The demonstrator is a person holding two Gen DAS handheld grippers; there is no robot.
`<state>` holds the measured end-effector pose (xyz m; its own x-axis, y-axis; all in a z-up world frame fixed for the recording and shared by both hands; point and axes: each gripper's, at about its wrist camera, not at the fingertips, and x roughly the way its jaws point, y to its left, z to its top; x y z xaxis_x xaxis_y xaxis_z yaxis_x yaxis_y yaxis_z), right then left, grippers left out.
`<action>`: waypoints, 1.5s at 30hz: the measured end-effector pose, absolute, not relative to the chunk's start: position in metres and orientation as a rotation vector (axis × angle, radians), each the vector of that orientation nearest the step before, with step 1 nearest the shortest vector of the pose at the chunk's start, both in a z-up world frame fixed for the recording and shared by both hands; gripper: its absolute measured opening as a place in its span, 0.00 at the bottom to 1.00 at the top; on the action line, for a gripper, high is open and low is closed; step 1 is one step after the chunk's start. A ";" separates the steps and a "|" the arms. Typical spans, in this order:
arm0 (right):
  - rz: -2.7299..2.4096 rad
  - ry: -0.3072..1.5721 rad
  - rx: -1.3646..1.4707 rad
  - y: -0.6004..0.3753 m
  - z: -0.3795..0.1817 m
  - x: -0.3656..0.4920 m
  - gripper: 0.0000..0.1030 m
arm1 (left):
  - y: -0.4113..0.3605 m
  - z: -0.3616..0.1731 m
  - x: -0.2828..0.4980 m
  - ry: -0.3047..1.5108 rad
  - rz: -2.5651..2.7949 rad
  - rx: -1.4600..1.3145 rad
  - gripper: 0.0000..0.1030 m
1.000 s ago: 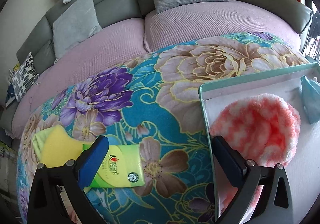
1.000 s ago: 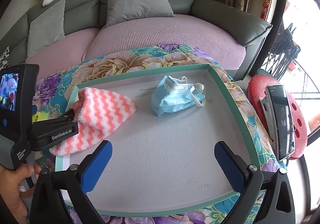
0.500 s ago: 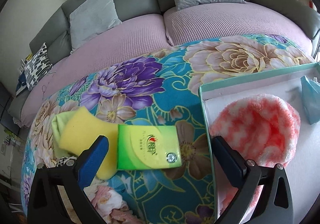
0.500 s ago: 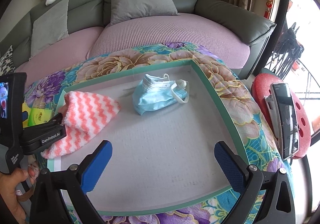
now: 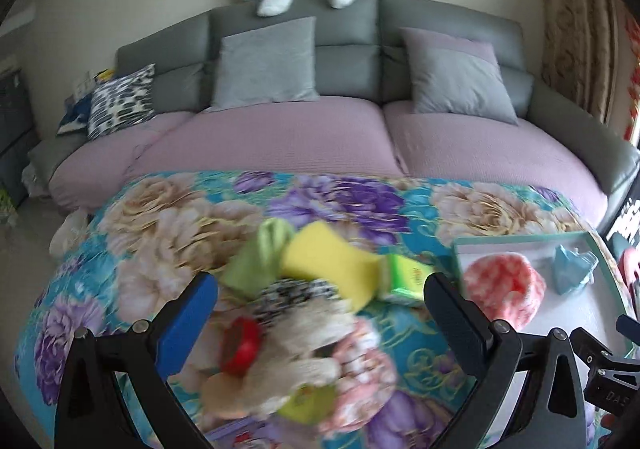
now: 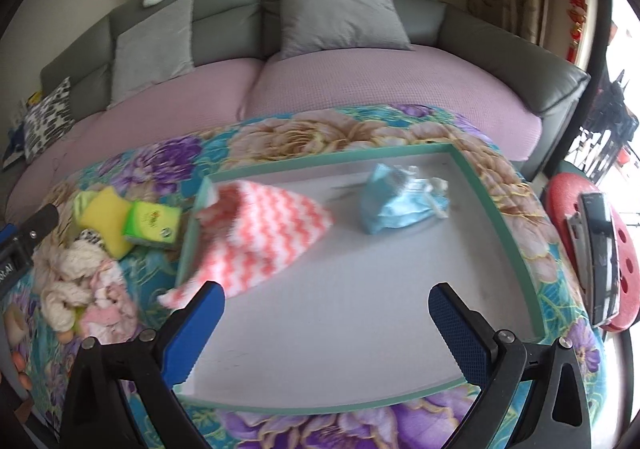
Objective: Organize soft objects
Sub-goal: 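Withdraw both open tools from the tray back toward the pile, then grasp the tan round sponge with left tool while right tool grasps the purple wipes pack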
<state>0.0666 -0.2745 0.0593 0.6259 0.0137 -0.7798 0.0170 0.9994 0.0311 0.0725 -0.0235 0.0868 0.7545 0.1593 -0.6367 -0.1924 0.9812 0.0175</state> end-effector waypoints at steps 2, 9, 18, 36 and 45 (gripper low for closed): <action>0.040 0.894 0.017 -0.257 0.059 0.062 1.00 | -0.002 0.086 0.061 0.689 0.221 -0.078 1.00; 0.141 0.913 -0.037 -0.206 0.052 0.045 1.00 | 0.052 0.071 0.025 0.702 0.287 -0.194 1.00; 0.251 0.943 -0.051 -0.156 0.040 0.030 1.00 | 0.083 0.032 0.005 0.818 0.284 -0.245 1.00; 0.436 1.068 -0.175 -0.079 -0.003 0.026 1.00 | 0.114 -0.009 0.001 0.992 0.300 -0.298 1.00; 0.406 1.098 -0.158 -0.090 -0.010 0.035 1.00 | 0.100 -0.020 0.022 1.007 0.111 -0.325 1.00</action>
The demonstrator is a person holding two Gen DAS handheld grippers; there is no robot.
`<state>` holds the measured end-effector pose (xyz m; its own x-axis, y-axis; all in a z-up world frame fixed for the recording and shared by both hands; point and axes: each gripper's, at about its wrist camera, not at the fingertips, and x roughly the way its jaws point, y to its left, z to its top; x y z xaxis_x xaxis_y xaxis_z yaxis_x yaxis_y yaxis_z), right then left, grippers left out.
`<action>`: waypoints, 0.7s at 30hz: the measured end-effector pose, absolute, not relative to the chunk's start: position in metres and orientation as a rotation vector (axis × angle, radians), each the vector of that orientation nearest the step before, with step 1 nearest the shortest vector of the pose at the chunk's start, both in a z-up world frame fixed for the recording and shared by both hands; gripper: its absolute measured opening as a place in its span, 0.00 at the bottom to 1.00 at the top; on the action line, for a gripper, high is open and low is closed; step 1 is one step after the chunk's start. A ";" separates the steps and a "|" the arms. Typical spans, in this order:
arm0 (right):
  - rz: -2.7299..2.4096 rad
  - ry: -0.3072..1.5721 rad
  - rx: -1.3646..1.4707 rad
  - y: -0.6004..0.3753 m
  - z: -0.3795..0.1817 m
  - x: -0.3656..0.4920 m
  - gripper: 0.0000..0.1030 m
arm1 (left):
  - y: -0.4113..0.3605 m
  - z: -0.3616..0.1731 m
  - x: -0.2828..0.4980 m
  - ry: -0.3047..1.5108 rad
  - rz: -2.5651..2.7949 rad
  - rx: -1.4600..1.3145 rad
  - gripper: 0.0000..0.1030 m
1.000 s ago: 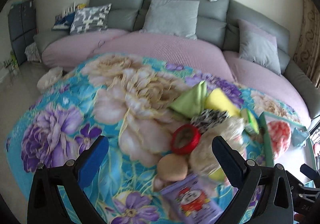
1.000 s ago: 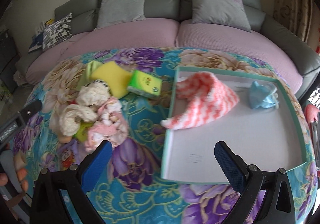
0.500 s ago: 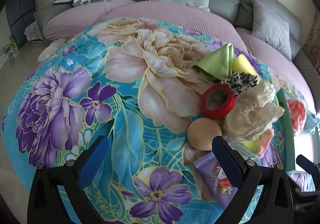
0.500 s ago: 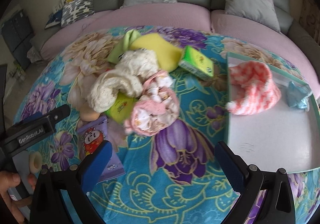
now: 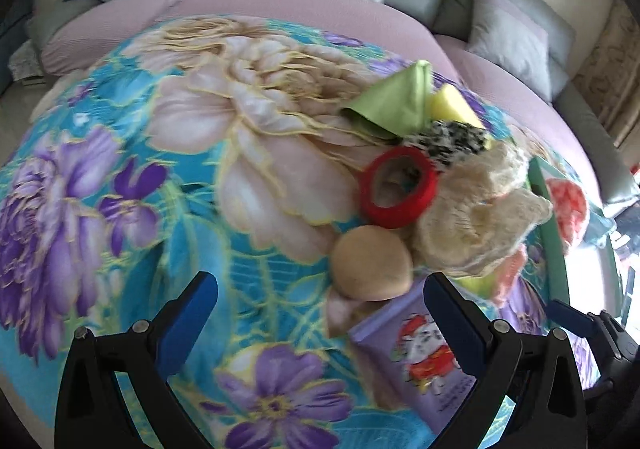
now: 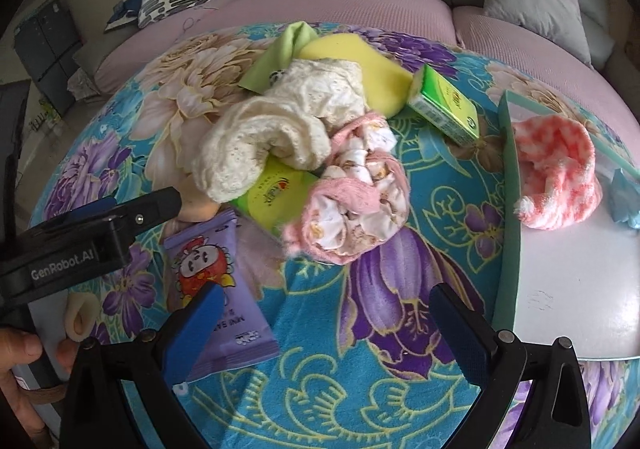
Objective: Organize soft objects
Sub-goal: 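Grasp the tan round sponge with left tool while right tool grasps the purple wipes pack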
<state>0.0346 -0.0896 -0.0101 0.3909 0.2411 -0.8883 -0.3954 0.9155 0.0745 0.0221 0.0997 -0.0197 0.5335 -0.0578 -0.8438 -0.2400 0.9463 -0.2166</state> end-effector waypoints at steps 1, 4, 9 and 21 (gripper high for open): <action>0.402 1.101 -0.156 -0.092 -0.011 0.035 1.00 | 0.096 -0.022 0.025 1.014 0.100 -0.317 1.00; 0.389 1.109 -0.147 -0.097 -0.012 0.039 1.00 | 0.089 -0.027 0.032 1.033 0.085 -0.297 0.91; 0.385 1.117 -0.143 -0.100 -0.014 0.041 1.00 | 0.088 -0.031 0.041 1.043 0.088 -0.270 0.81; 0.390 1.116 -0.141 -0.102 -0.014 0.040 1.00 | 0.073 -0.028 0.042 1.036 0.018 -0.239 0.49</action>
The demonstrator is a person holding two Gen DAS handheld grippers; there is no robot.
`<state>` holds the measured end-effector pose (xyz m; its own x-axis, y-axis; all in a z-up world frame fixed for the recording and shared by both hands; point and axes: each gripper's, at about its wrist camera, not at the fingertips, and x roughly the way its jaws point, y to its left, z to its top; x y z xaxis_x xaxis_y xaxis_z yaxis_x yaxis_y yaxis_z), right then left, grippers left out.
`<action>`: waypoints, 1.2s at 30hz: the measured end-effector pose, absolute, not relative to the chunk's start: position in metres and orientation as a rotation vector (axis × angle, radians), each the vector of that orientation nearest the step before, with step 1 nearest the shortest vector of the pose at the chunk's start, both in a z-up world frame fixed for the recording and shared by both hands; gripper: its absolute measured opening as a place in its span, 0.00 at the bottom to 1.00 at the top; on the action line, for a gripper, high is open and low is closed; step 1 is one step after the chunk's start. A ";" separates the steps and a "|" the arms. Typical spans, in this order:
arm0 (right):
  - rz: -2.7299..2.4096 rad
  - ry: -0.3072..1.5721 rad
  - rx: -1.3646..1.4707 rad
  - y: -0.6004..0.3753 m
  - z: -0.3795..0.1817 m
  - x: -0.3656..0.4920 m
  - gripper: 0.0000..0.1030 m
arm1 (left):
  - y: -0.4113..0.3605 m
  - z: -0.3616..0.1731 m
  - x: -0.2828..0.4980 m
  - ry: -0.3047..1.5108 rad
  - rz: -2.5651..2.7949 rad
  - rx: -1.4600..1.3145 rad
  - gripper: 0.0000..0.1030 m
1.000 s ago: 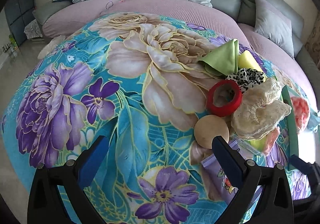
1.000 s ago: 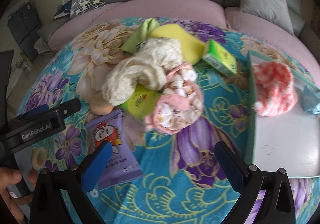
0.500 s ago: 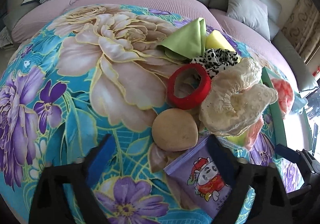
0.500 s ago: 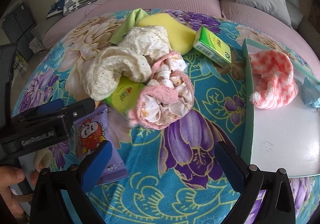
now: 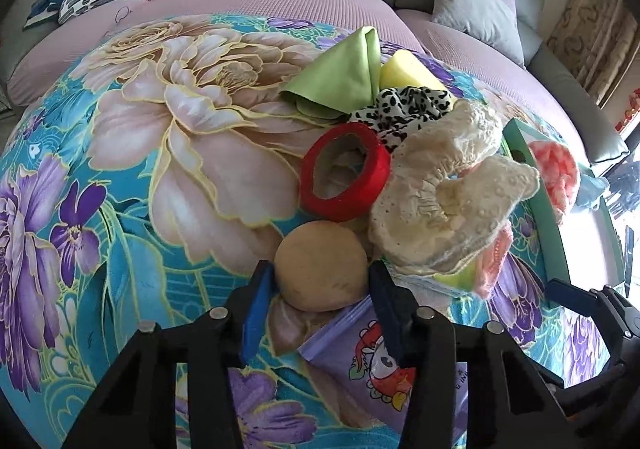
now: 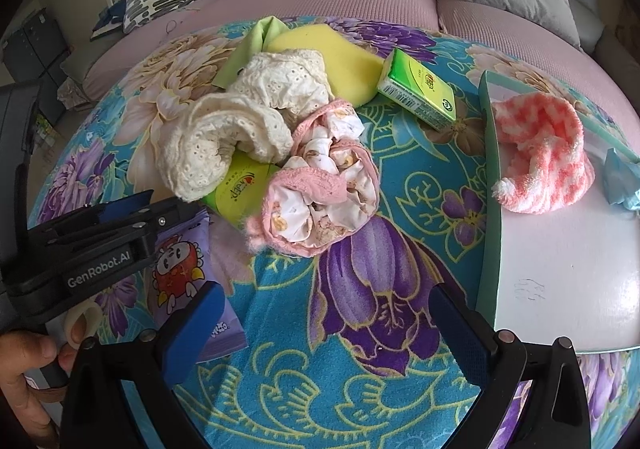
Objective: Organize soft objects
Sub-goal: 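Grasp the tan round sponge with left tool while right tool grasps the purple wipes pack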
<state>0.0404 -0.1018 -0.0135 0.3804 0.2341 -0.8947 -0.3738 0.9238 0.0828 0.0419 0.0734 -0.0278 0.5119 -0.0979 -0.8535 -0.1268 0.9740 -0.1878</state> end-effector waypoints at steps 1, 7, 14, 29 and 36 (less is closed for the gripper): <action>0.391 1.115 -0.144 -0.101 -0.013 0.040 1.00 | 0.073 -0.028 0.042 1.035 0.015 -0.237 0.48; 0.402 1.112 -0.165 -0.093 -0.014 0.037 1.00 | 0.074 -0.023 0.038 1.022 0.008 -0.242 0.47; 0.451 1.105 -0.187 -0.080 -0.013 0.031 1.00 | 0.082 -0.020 0.030 1.013 0.043 -0.244 0.47; 0.549 1.127 -0.270 -0.045 -0.023 0.019 1.00 | 0.116 -0.006 0.006 0.987 0.205 -0.233 0.47; 0.558 1.142 -0.327 -0.030 -0.035 0.016 1.00 | 0.127 -0.007 0.001 0.982 0.234 -0.258 0.47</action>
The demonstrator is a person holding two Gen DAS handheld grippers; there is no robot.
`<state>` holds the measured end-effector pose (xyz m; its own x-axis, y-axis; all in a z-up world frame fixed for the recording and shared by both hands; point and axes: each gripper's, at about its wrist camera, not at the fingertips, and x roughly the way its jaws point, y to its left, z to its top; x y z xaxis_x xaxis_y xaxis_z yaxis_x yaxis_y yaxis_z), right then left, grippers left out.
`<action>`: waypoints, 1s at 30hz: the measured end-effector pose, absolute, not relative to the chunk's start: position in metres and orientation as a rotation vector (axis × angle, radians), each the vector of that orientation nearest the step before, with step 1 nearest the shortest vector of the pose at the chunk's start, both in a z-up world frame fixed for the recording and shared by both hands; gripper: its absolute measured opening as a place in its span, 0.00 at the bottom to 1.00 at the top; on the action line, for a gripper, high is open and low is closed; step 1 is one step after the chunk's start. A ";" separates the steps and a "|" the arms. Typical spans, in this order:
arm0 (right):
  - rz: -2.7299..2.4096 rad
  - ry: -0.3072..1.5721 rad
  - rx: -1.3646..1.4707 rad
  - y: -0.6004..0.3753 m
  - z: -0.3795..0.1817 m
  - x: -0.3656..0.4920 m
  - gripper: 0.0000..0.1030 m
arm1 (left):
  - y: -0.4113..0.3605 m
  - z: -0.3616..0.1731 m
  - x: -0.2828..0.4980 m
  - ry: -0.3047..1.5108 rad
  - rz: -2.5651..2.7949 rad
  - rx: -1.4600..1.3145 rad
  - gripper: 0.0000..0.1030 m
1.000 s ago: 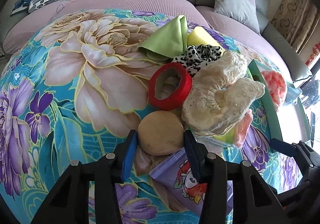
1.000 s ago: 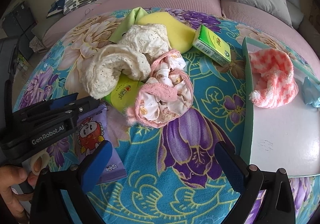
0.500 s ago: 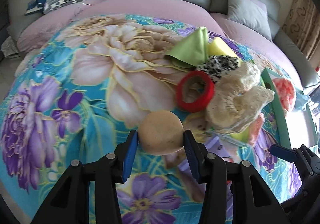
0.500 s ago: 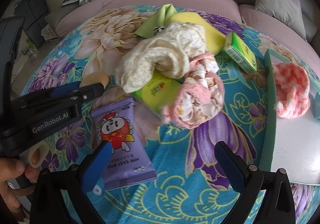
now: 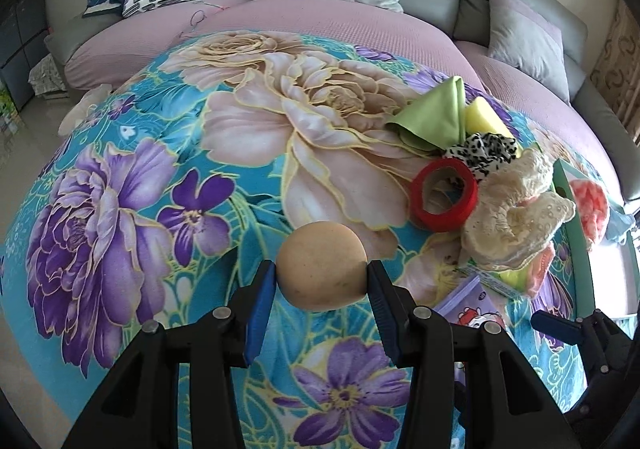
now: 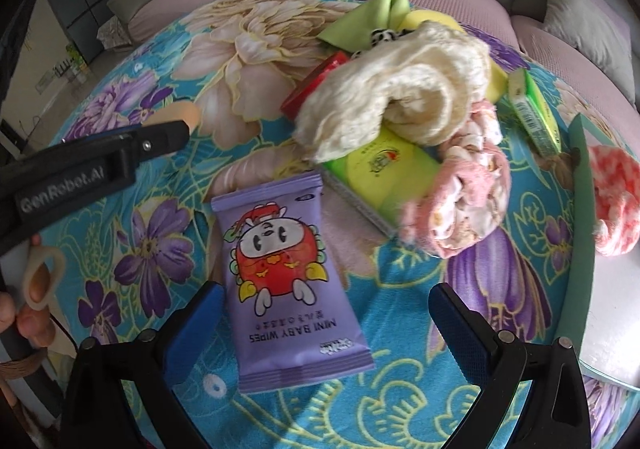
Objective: Organize soft objects
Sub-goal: 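Grasp the tan round sponge with left tool while right tool grasps the purple wipes pack, then carry sponge and wipes pack into the tray and open both tools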
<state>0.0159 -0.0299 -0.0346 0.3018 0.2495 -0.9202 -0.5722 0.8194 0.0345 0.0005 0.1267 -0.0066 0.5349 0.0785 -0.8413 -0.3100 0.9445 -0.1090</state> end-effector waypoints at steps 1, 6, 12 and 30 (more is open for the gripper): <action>0.556 1.142 -0.339 -0.028 -0.036 0.015 1.00 | 0.127 -0.007 0.000 0.983 0.236 -0.261 0.47; 0.559 1.119 -0.339 -0.023 -0.037 0.015 1.00 | 0.131 -0.009 -0.001 0.985 0.233 -0.275 0.47; 0.603 1.081 -0.318 -0.024 -0.029 0.012 0.69 | 0.133 -0.010 -0.003 0.984 0.235 -0.282 0.47; 0.767 0.962 -0.187 -0.050 0.024 -0.003 0.58 | 0.128 0.029 -0.015 0.872 0.263 -0.258 0.47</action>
